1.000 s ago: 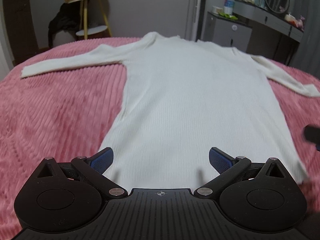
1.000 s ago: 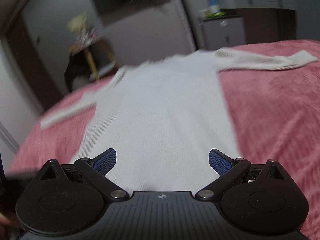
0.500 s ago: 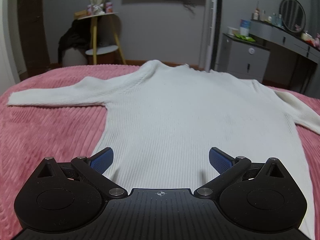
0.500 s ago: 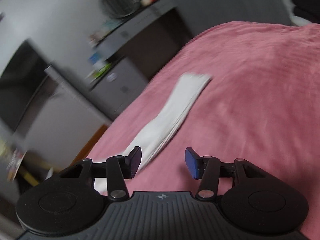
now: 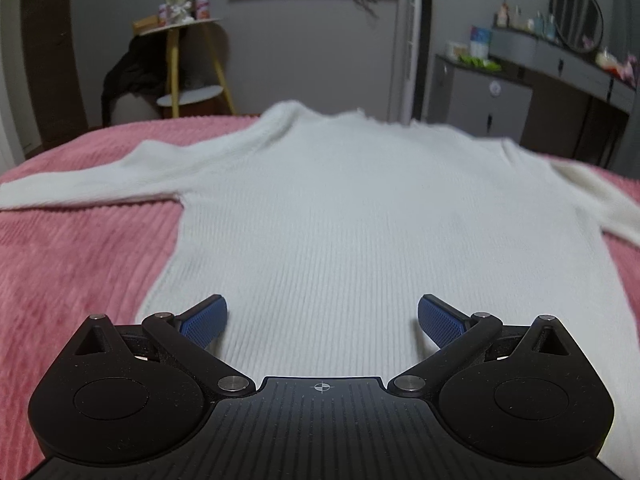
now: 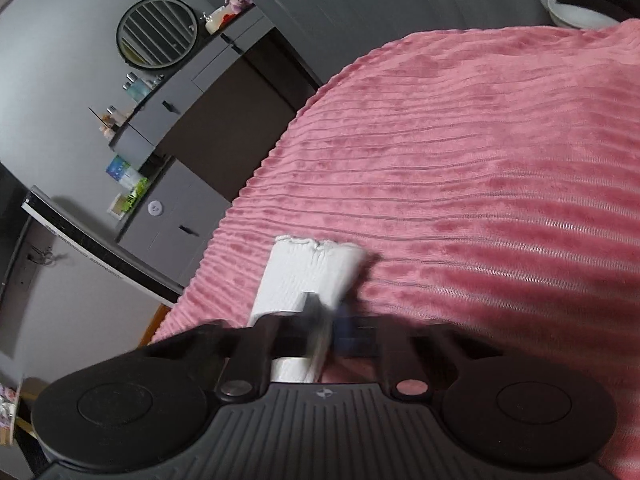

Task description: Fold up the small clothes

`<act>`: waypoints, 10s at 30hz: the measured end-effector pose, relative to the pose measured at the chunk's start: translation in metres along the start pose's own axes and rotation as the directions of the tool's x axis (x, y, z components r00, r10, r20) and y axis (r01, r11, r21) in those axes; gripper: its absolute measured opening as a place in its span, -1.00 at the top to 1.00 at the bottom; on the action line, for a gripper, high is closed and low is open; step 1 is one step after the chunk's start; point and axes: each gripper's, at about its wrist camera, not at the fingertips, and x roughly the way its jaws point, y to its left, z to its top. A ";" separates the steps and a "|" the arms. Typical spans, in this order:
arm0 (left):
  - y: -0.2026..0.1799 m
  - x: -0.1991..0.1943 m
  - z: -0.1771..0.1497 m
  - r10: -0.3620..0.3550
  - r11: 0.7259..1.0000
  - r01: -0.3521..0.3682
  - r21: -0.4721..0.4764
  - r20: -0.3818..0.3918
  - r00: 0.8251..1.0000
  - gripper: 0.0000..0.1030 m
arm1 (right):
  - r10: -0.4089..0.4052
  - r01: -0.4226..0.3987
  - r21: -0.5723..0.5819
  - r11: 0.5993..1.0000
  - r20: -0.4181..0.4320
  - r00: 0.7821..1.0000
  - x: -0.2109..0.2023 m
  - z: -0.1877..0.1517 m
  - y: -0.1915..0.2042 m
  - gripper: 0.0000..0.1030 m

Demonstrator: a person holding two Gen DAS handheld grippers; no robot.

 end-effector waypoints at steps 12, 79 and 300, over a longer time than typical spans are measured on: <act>0.021 -0.010 0.000 -0.016 0.999 0.014 -0.037 -0.043 0.999 -1.00 | 0.225 -0.046 -0.686 0.726 0.174 0.959 -0.119 -0.108 0.142 0.89; 0.080 0.076 0.095 -0.289 0.939 0.265 -0.220 -0.086 0.954 0.01 | 0.356 -0.386 -0.195 0.902 -0.170 0.919 -0.101 -0.271 0.132 0.20; 0.115 0.118 0.080 -0.392 0.692 0.382 -0.613 0.126 0.911 -0.43 | 0.295 -0.405 -0.180 0.897 -0.439 0.849 -0.017 -0.261 0.196 0.55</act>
